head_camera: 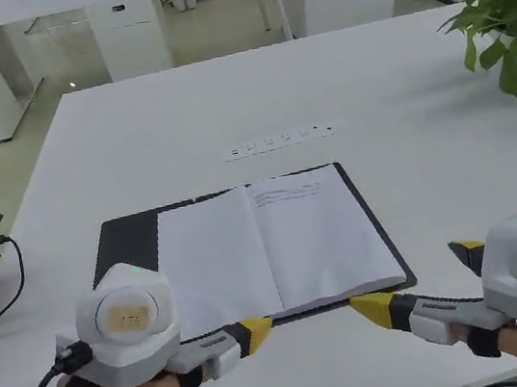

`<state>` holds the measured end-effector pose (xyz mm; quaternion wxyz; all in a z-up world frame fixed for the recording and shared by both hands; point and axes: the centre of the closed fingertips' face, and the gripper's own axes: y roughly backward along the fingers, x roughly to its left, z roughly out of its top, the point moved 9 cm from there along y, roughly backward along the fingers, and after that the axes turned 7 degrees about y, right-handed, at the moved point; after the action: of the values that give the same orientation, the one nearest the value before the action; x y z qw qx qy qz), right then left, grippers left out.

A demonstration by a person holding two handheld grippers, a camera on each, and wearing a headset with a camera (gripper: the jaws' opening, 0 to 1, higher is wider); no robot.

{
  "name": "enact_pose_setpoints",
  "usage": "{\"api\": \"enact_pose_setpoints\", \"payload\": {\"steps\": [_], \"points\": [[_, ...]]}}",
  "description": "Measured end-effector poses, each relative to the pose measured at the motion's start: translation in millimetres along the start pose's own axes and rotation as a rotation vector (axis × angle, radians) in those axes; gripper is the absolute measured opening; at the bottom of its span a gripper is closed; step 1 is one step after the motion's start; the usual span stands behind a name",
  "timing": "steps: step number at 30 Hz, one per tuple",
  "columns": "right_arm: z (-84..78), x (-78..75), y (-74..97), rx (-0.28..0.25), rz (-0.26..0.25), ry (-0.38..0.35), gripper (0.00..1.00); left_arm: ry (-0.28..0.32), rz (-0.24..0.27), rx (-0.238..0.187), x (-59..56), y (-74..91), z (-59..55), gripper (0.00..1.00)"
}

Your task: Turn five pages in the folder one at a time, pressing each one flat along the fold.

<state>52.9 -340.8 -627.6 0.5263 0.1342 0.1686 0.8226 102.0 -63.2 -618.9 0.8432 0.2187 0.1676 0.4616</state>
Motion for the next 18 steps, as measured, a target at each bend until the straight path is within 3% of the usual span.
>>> {"api": "enact_pose_setpoints", "payload": {"steps": [11,18], "points": [[1.2,2.7,3.9,-0.017,-0.017,0.014,1.00,-0.075,-0.069,0.013,-16.6,-39.4,14.2,0.86],[2.5,3.7,3.5,-0.020,-0.025,0.017,1.00,-0.115,-0.103,0.034,-28.6,-61.7,15.8,0.83]]}}
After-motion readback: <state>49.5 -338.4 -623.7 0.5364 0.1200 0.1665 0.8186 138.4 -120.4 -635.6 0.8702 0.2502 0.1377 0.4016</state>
